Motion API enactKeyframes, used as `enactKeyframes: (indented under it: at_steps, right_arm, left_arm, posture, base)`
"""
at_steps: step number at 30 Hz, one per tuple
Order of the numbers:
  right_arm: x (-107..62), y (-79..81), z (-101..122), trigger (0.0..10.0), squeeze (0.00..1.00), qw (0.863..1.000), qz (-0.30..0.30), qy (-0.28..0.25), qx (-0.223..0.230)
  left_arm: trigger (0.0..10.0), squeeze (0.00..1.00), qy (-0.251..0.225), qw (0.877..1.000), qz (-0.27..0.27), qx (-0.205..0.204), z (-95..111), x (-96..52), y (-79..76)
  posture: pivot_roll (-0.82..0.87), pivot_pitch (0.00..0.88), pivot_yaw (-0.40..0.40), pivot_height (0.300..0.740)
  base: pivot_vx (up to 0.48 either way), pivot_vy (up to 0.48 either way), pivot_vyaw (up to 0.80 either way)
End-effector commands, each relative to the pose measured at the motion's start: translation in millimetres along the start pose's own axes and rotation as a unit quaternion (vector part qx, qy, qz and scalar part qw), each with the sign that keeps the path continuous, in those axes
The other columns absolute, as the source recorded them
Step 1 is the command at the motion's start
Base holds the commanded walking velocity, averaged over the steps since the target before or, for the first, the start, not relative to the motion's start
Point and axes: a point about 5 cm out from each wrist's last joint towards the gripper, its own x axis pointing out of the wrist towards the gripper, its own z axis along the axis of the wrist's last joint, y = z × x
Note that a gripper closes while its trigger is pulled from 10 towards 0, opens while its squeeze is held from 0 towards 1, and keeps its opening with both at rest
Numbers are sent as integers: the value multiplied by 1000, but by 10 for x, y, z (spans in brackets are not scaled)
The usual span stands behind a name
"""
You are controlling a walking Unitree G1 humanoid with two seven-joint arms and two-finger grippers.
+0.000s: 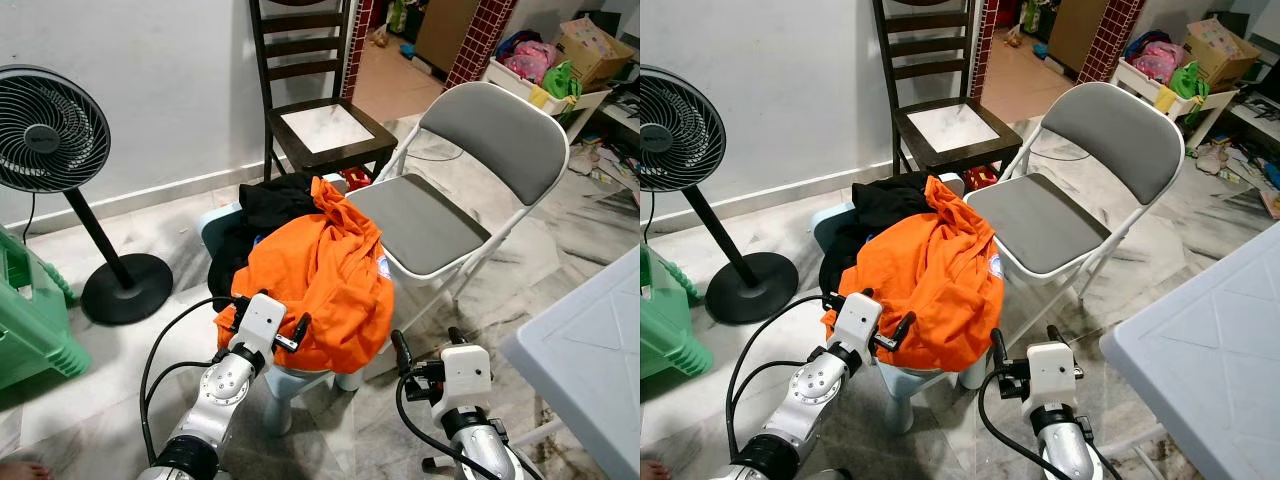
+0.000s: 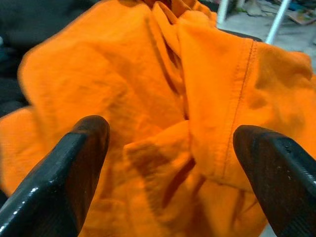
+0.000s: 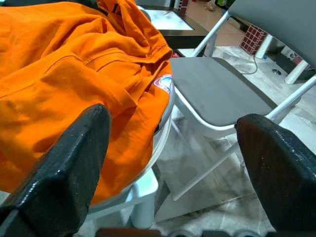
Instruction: Hang hanger
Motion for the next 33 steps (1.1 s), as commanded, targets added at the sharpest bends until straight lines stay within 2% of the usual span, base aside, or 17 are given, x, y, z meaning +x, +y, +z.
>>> enactKeyframes:
  at_steps: [1,4,10,14,17,27,33]
  right_arm:
    - [-25,-60,18,10000,0,1000,-14,-2,-4]
    - [-47,-69,11,10000,0,1000,-20,0,-5]
    - [-60,-47,9,10000,0,1000,-24,0,-3]
    - [-77,-23,4,10000,0,1000,-28,1,0]
    - [-86,-26,0,10000,0,1000,-29,2,2]
    - [-162,-64,-9,10000,0,1000,-20,12,-2]
    - [-184,-59,-10,10000,0,1000,-20,14,-3]
  left_arm:
    - [10000,0,-8,1000,-7,-1,110,87,-4]
    - [10000,0,-16,1000,-12,11,239,170,30]
    - [10000,0,-4,999,-41,25,297,238,23]
    - [10000,0,-17,998,-51,38,383,282,-15]
    - [10000,0,-8,996,-76,56,370,293,-75]
    - [10000,0,44,986,-145,68,260,309,-284]
    - [10000,0,45,988,-132,71,300,351,-296]
  posture:
    - [-16,139,-110,740]
    - [-19,142,-101,740]
    - [-24,147,-91,740]
    - [-28,156,-83,740]
    - [-30,159,-80,740]
    - [-59,161,-79,740]
    - [-72,156,-76,740]
  base:
    - [0,0,0]
    - [0,0,0]
    - [0,0,0]
    - [0,0,0]
    - [0,0,0]
    - [0,0,0]
    - [0,0,0]
